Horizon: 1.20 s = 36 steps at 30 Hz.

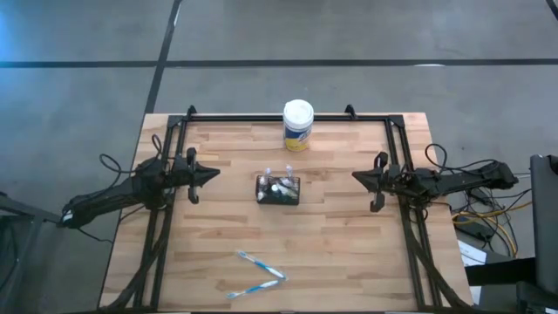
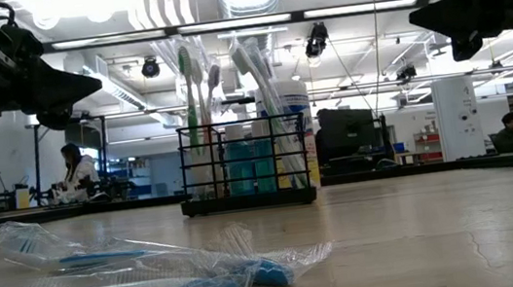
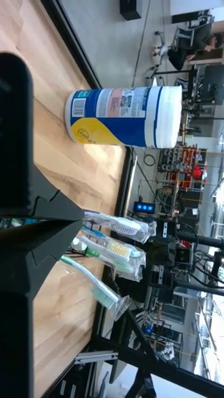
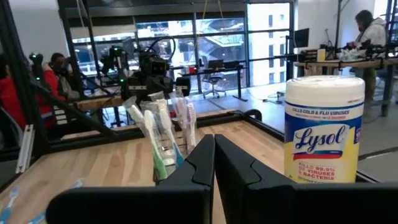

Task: Pick & Place toothbrushing station
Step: Put the top blue toothbrush into the black wire organizer

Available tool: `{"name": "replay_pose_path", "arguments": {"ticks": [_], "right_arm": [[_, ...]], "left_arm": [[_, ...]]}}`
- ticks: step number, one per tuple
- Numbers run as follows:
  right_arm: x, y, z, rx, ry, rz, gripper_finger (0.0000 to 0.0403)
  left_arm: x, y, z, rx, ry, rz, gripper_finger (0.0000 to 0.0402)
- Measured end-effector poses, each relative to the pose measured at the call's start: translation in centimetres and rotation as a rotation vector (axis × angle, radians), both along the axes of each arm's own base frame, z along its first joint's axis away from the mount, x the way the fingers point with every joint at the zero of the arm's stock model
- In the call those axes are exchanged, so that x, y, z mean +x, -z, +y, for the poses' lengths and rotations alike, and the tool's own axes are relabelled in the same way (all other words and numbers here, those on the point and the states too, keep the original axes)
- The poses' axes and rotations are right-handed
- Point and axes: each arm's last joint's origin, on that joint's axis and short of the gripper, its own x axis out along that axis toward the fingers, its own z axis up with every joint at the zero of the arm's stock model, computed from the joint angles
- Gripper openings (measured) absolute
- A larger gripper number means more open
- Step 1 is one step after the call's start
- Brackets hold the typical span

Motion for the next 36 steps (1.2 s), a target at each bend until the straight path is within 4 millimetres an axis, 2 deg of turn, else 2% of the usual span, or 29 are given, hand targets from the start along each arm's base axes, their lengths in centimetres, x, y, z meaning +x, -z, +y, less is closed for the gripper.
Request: {"name": "replay_pose_path", "arguments": {"ticks": [7,11,15,19,25,31,36], "right_arm": [[0.5,-0.8,-0.1,-0.029,0.111,0.045,0.0008],[1.5,-3.3,0.3,-0.047,0.085,0.086,0.0008],[3.5,-5.7,1.2,-0.05,0.055,0.274,0.0008],[6.8,-7.2,3.1,-0.06,0.002,0.454,0.0008],[12.4,-8.1,7.4,-0.092,-0.087,0.562,0.0008],[17.6,-6.9,11.7,-0.127,-0.139,0.655,0.0008],[21.7,-5.7,14.2,-0.119,-0.144,0.725,0.0008]], "left_arm": [[0.0,0.0,0.0,-0.001,0.001,0.001,0.0012],[0.0,0.0,0.0,-0.002,0.002,0.0,0.0012],[0.0,0.0,0.0,-0.001,0.004,0.0,0.0012],[0.0,0.0,0.0,-0.001,0.004,0.0,0.0012],[0.0,0.0,0.0,-0.001,0.004,0.0,0.0012],[0.0,0.0,0.0,-0.001,0.004,0.0,0.0012],[0.0,0.0,0.0,-0.003,0.004,0.0,0.0012]]}}
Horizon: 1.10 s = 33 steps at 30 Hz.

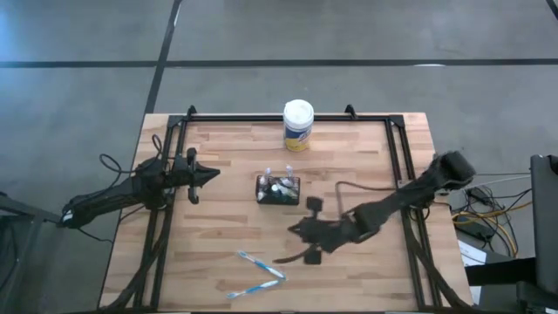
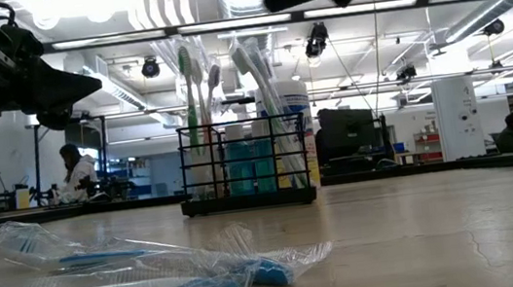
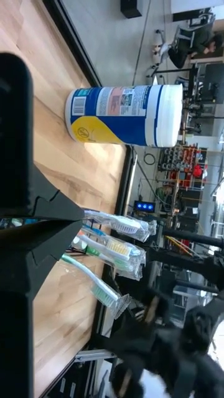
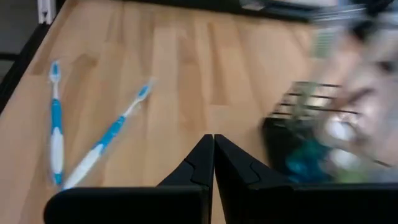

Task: Pick & Place toothbrushing station
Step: Put the top blue toothbrush into the black wire organizer

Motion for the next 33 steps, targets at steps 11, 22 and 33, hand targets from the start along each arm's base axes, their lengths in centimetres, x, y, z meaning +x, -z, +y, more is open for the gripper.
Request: {"name": "replay_pose_path", "arguments": {"ticks": [11,22,33], "right_arm": [[7.6,3.3,3.4,0.169,-0.028,0.092,0.0028],[11.7,8.0,4.4,0.368,-0.083,0.277,0.0148],[14.7,9.2,5.1,0.31,-0.02,0.383,0.0195]], "left_arm": [[0.0,0.0,0.0,-0.015,-0.001,0.0,0.0012],[0.0,0.1,0.0,-0.037,-0.002,0.0,0.0012],[0.0,0.1,0.0,-0.044,-0.002,0.006,0.0012]]}}
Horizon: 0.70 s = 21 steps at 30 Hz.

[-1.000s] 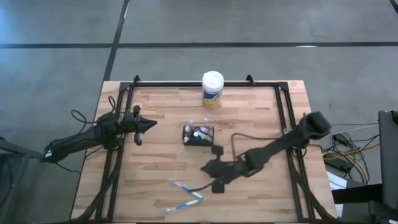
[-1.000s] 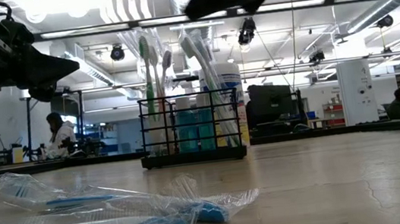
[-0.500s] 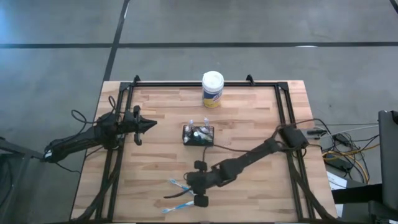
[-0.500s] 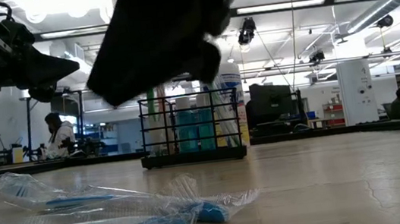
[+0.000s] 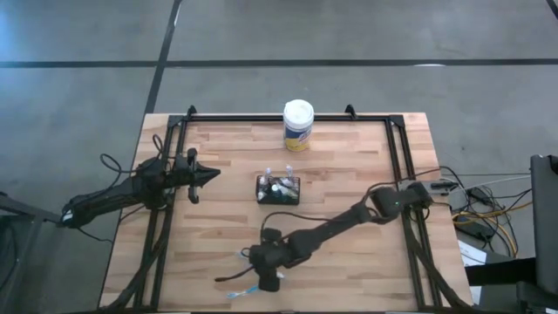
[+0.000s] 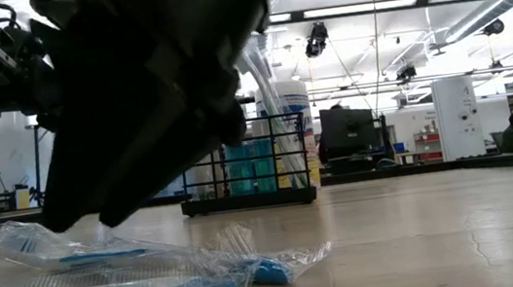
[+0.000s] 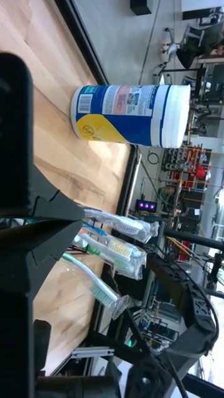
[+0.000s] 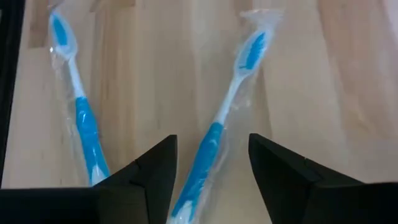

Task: Pick & Place toothbrushing station
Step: Put the top blue toothbrush into the black wire organizer

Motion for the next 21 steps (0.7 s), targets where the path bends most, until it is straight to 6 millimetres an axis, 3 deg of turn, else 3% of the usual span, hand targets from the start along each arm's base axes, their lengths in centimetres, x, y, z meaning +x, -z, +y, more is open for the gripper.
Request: {"name": "replay_pose_path", "arguments": {"ticks": [9,21], "right_arm": [[1.9,0.9,0.1,-0.006,0.025,0.041,0.0178],[1.9,2.2,-0.2,0.012,0.074,0.122,0.0142]], "left_arm": [[0.0,0.0,0.0,-0.001,0.001,0.005,0.0012],[0.0,0.1,0.0,-0.012,0.012,0.007,0.0012]]}}
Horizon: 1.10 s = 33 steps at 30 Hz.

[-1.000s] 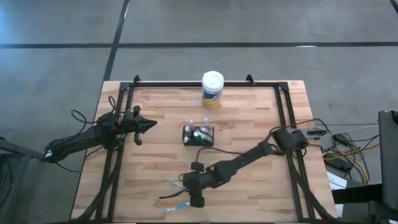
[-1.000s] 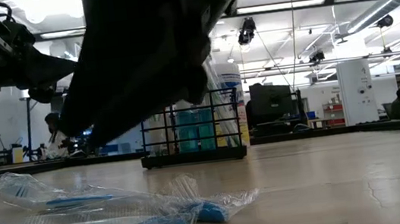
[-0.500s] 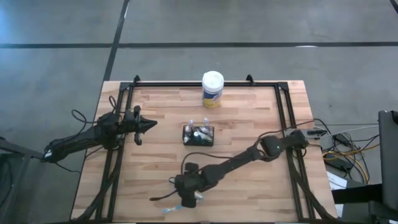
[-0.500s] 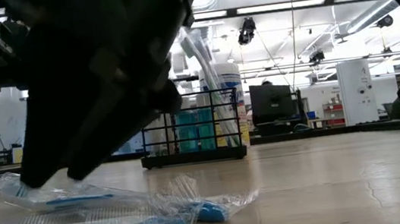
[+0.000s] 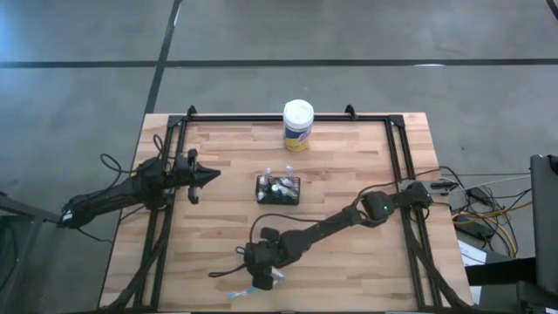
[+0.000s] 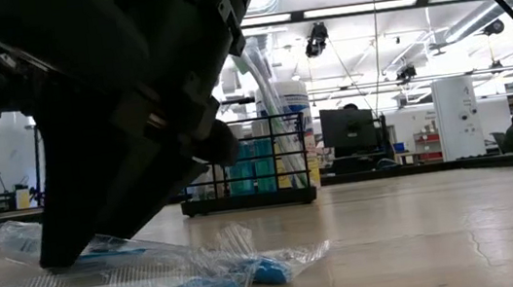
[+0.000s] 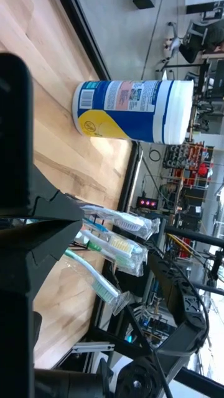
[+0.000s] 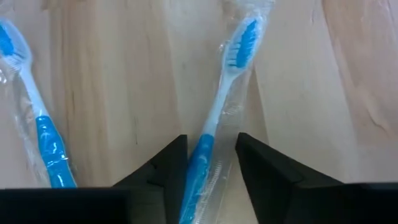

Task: Pick & Place toothbrushing station
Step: Put the top blue toothbrush into the black wire organizer

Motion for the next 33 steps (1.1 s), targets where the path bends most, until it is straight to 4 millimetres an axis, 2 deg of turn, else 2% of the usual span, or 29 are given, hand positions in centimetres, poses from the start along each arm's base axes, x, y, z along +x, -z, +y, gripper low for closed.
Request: {"name": "replay_pose_path", "arguments": {"ticks": [8,12,15,18,23,25,29,33], "right_arm": [[0.0,0.2,-0.8,-0.009,-0.008,0.036,0.0027],[-0.4,-0.2,-0.9,-0.03,-0.027,0.056,0.0018],[-0.9,-1.4,-1.1,-0.107,-0.022,0.058,0.001],[-1.3,-3.3,-0.8,-0.163,-0.062,0.009,0.0006],[-3.1,-10.9,-0.1,-0.247,-0.111,-0.173,0.0006],[-4.3,-13.0,0.1,-0.291,-0.116,-0.221,0.0006],[-7.5,-16.0,0.0,-0.426,-0.117,-0.273,0.0007],[-12.3,-20.3,-1.8,-0.461,-0.055,-0.406,0.0007]], "left_arm": [[0.0,0.0,0.0,-0.001,0.011,0.0,0.0012],[0.0,0.0,0.0,-0.014,0.013,-0.001,0.0012],[0.0,0.0,-0.1,-0.025,0.019,-0.003,0.0012],[0.0,0.0,-0.1,-0.027,0.039,-0.003,0.0012],[0.0,0.0,-0.1,-0.029,0.049,-0.003,0.0012],[0.0,0.0,-0.1,-0.029,0.049,-0.003,0.0012],[0.0,0.0,-0.1,-0.031,0.049,-0.003,0.0012],[0.0,0.0,-0.1,-0.037,0.048,-0.003,0.0012]]}}
